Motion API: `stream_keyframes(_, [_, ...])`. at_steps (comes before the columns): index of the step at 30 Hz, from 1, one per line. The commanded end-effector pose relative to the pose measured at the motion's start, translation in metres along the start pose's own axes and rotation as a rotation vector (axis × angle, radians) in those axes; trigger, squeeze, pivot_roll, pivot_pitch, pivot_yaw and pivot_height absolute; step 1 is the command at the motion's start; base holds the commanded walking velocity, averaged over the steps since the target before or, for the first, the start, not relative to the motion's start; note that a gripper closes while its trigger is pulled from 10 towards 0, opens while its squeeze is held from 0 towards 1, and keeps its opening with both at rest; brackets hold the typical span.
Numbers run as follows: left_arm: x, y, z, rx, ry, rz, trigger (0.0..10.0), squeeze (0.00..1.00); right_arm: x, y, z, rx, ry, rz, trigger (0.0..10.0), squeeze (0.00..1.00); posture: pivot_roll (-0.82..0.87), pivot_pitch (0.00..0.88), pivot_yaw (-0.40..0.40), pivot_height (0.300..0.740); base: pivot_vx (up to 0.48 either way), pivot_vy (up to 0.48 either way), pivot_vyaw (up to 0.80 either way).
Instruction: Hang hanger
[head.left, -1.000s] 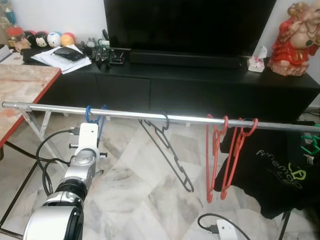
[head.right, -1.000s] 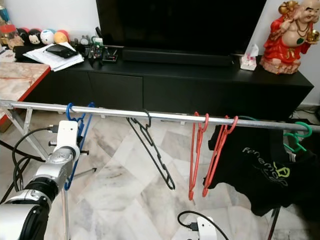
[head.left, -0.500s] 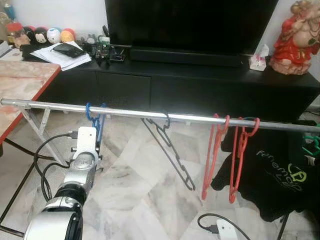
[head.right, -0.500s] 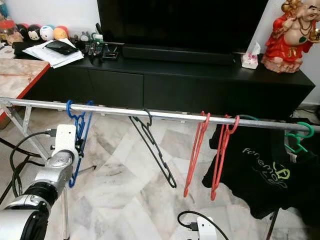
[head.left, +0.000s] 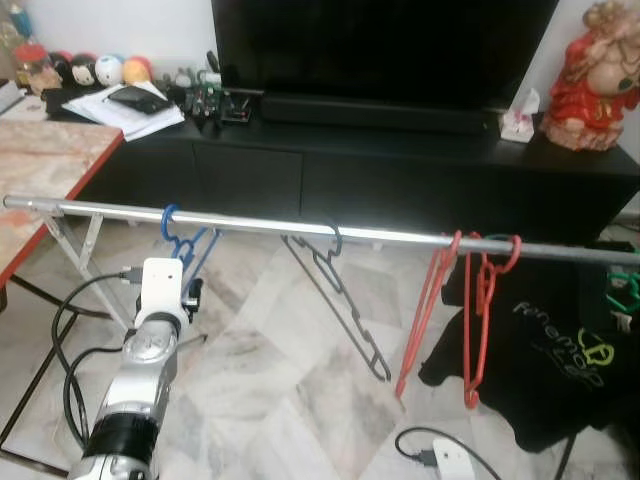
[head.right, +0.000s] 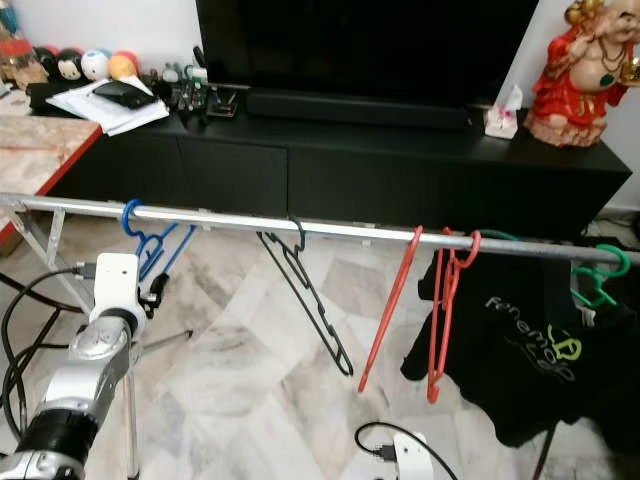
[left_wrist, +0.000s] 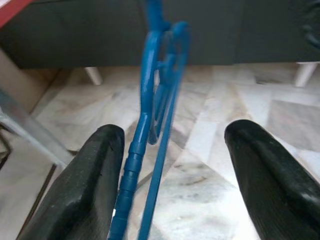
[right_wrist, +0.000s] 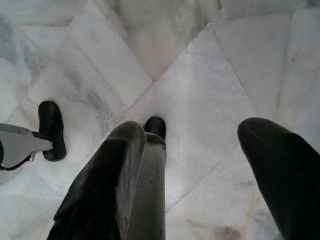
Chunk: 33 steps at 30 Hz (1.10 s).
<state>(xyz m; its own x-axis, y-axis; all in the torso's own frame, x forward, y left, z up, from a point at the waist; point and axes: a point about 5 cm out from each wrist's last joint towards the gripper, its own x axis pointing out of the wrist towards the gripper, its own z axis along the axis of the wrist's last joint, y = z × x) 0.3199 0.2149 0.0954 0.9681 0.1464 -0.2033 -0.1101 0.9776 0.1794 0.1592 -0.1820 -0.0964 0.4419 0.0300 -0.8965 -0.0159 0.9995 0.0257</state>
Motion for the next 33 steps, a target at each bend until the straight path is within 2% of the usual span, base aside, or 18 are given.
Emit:
stream_keyframes(1, [-0.006, -0.007, 0.003, 0.023, -0.003, -0.057, 10.0, 1.0, 0.0, -0.002, 0.0, 0.001, 0.002, -0.006, 10.0, 0.0, 0.0, 0.038, -0.076, 0.74, 0.0, 0.0, 0.0])
stream_keyframes(6, [-0.02, -0.009, 0.013, 0.056, -0.06, -0.102, 10.0, 1.0, 0.0, -0.002, 0.0, 0.001, 0.001, -0.006, 10.0, 0.0, 0.0, 0.04, -0.072, 0.74, 0.0, 0.0, 0.0])
stream_keyframes(9, [-0.03, -0.002, 0.021, 0.078, -0.101, -0.076, 10.0, 1.0, 0.0, -0.003, 0.0, 0.004, 0.0, -0.008, 10.0, 0.0, 0.0, 0.042, -0.069, 0.74, 0.0, 0.0, 0.0])
stream_keyframes(12, [-0.045, 0.006, 0.025, 0.103, -0.166, -0.029, 10.0, 1.0, -0.001, -0.004, 0.0, 0.001, 0.001, -0.009, 10.0, 0.0, -0.01, 0.041, -0.075, 0.74, 0.0, 0.0, 0.0])
stream_keyframes(13, [-0.057, 0.007, 0.022, 0.118, -0.199, -0.038, 10.0, 1.0, -0.001, -0.004, 0.0, 0.003, -0.001, -0.011, 10.0, 0.0, -0.01, 0.042, -0.069, 0.74, 0.0, 0.0, 0.0])
stream_keyframes(14, [-0.063, 0.006, 0.017, 0.124, -0.211, -0.056, 10.0, 0.88, -0.001, -0.004, 0.0, 0.006, -0.002, -0.011, 10.0, 0.0, -0.01, 0.04, -0.066, 0.74, 0.0, 0.0, 0.0])
stream_keyframes(15, [-0.068, 0.006, 0.014, 0.127, -0.215, -0.069, 10.0, 0.88, -0.001, -0.004, 0.0, 0.008, -0.003, -0.011, 10.0, 0.0, -0.01, 0.04, -0.064, 0.74, 0.0, 0.0, 0.0])
stream_keyframes(16, [-0.073, 0.007, 0.011, 0.126, -0.218, -0.072, 10.0, 0.0, -0.001, -0.004, 0.0, 0.01, -0.003, -0.011, 10.0, 0.0, -0.01, 0.04, -0.064, 0.74, 0.0, 0.0, 0.0])
stream_keyframes(19, [-0.09, 0.017, -0.001, 0.111, -0.229, 0.004, 10.0, 0.0, -0.001, -0.003, -0.001, 0.016, -0.006, -0.009, 10.0, 0.0, 0.0, 0.039, -0.063, 0.74, 0.0, 0.0, 0.0])
stream_keyframes(20, [-0.101, 0.026, -0.006, 0.138, -0.245, 0.076, 10.0, 0.0, 0.0, -0.003, -0.001, 0.013, -0.005, -0.009, 10.0, 0.0, -0.01, 0.037, -0.06, 0.74, 0.0, 0.0, 0.0])
stream_keyframes(21, [-0.101, 0.026, -0.006, 0.138, -0.245, 0.076, 10.0, 0.0, 0.0, -0.003, -0.001, 0.013, -0.005, -0.009, 10.0, 0.0, -0.01, 0.037, -0.06, 0.74, 0.0, 0.0, 0.0])
stream_keyframes(23, [-0.119, 0.044, -0.02, 0.139, -0.224, 0.2, 10.0, 0.0, -0.001, -0.003, -0.001, 0.027, -0.011, -0.019, 10.0, 0.0, 0.0, 0.037, -0.057, 0.74, 0.0, 0.0, 0.0])
stream_keyframes(24, [-0.119, 0.044, -0.02, 0.139, -0.224, 0.2, 10.0, 0.0, -0.001, -0.003, -0.001, 0.027, -0.011, -0.019, 10.0, 0.0, 0.0, 0.037, -0.057, 0.74, 0.0, 0.0, 0.0])
stream_keyframes(27, [-0.129, 0.052, -0.04, 0.135, -0.178, 0.259, 10.0, 0.0, 0.0, -0.002, -0.002, 0.022, -0.009, -0.016, 10.0, 0.0, 0.0, 0.036, -0.054, 0.74, 0.0, 0.0, 0.0])
stream_keyframes(29, [-0.139, 0.062, -0.071, 0.111, -0.07, 0.337, 10.0, 0.0, 0.0, -0.001, -0.002, 0.021, -0.009, -0.012, 10.0, 0.0, 0.0, 0.027, -0.052, 0.74, 0.0, 0.0, 0.0])
stream_keyframes(31, [-0.141, 0.064, -0.076, 0.1, -0.052, 0.354, 10.0, 0.0, 0.0, -0.001, -0.002, 0.021, -0.009, -0.011, 10.0, 0.0, 0.0, 0.027, -0.052, 0.74, 0.0, 0.0, 0.0])
stream_keyframes(32, [-0.15, 0.068, -0.103, 0.088, 0.051, 0.391, 10.0, 0.0, 0.0, 0.0, -0.003, 0.024, -0.011, -0.009, 10.0, 0.0, 0.0, 0.012, -0.046, 0.74, 0.0, 0.0, 0.0])
stream_keyframes(33, [-0.15, 0.068, -0.103, 0.088, 0.051, 0.391, 10.0, 0.0, 0.0, 0.0, -0.003, 0.024, -0.011, -0.009, 10.0, 0.0, 0.0, 0.012, -0.046, 0.74, 0.0, 0.0, 0.0])
